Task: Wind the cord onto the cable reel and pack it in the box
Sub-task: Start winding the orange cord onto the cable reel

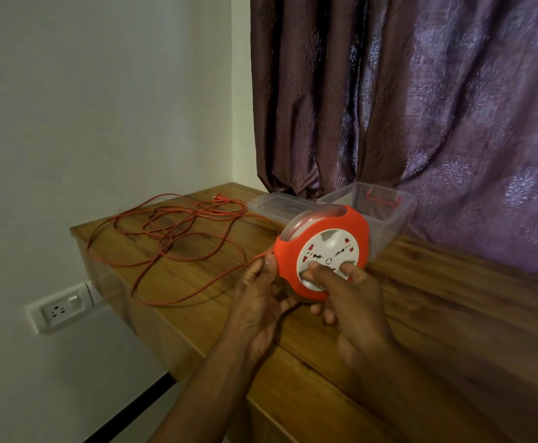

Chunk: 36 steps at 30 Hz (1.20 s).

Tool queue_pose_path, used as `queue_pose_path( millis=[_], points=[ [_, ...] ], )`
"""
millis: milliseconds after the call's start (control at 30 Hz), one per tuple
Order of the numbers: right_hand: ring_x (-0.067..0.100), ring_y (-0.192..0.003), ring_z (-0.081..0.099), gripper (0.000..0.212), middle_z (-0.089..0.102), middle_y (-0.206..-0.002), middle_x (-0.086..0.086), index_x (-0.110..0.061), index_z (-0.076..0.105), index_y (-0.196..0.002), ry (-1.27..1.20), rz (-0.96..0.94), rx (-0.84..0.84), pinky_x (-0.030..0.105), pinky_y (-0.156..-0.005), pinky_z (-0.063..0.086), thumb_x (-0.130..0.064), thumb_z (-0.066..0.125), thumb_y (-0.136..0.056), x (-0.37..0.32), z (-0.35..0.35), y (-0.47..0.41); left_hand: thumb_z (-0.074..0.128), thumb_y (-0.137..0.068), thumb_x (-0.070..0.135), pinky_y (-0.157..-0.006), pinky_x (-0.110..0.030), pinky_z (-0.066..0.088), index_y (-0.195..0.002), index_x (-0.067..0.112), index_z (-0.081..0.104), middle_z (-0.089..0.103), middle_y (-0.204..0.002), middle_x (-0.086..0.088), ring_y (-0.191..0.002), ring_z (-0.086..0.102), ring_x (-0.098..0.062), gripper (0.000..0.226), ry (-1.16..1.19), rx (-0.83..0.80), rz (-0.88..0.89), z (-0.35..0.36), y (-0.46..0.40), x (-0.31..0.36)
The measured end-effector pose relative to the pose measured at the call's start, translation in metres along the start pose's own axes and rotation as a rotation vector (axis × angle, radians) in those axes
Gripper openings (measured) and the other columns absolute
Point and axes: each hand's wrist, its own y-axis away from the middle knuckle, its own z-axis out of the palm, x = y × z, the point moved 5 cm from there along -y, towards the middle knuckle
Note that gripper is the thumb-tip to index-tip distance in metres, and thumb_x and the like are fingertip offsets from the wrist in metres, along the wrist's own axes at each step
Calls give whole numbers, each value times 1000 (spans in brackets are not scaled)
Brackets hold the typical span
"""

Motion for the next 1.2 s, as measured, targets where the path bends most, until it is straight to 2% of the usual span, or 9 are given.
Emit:
queue_pose_path(
  millis=[133,267,433,600,700,767,833,1000,1200],
  points=[
    [15,-48,61,67,71,-104,12,-16,46,-134,-40,20,-59,19,-43,46,-15,79,-76,0,6,3,56,-95,38,-72,-48,58,-125,4,62,66,-124,-28,-92,68,-36,46,-5,2,19,0,0,1],
    [15,-50,65,68,72,-106,9,-18,37,-140,-52,20,-128,25,-54,52,-16,73,-82,-3,12,8,52,-99,39,-90,-66,53,-123,10,66,70,-122,-21,-112,67,-40,39,-19,21,26,-1,2,1],
    [18,-52,67,73,70,-107,8,-24,30,-144,-67,7,-149,18,-43,49,-13,71,-84,-8,15,10,57,-94,38,-95,-69,45,-131,6,59,63,-132,-26,-106,64,-40,49,-16,-15,35,3,4,4],
    [18,-51,65,49,73,-96,5,-17,42,-128,228,-4,-170,32,-60,53,-22,69,-86,-17,6,0,60,-90,31,-82,-60,58,-111,15,72,74,-113,-18,-99,73,-33,29,35,14,52,-4,0,6],
    [17,-69,67,40,69,-93,-2,-19,50,-121,689,-372,-32,25,-58,47,-31,67,-87,-34,-5,-7,58,-91,30,-73,-55,61,-111,16,72,78,-106,-14,-93,76,-29,29,75,68,63,-9,-2,6],
    [18,-84,65,49,64,-105,-4,-27,41,-127,999,-721,63,26,-59,46,-39,65,-86,-42,-1,2,58,-91,32,-77,-57,61,-123,12,66,77,-109,-15,-97,76,-32,39,73,82,56,-10,-2,7],
    [24,-85,66,64,58,-118,0,-35,26,-140,1220,-924,74,28,-54,45,-49,59,-87,-40,7,10,58,-91,34,-85,-62,57,-131,10,61,73,-119,-19,-107,72,-37,47,47,74,42,-10,-1,5],
    [24,-65,64,68,56,-114,5,-44,11,-150,1561,-1012,127,25,-47,29,-59,43,-91,-34,10,11,54,-97,30,-82,-59,59,-127,8,63,75,-114,-18,-98,75,-32,39,7,57,35,-8,2,4],
    [29,-69,67,60,67,-100,3,-41,32,-139,1408,-1025,135,32,-52,49,-64,49,-86,-39,6,1,57,-91,33,-81,-53,61,-121,9,66,76,-111,-14,-97,74,-28,40,-45,58,30,-5,6,5]
  ],
)
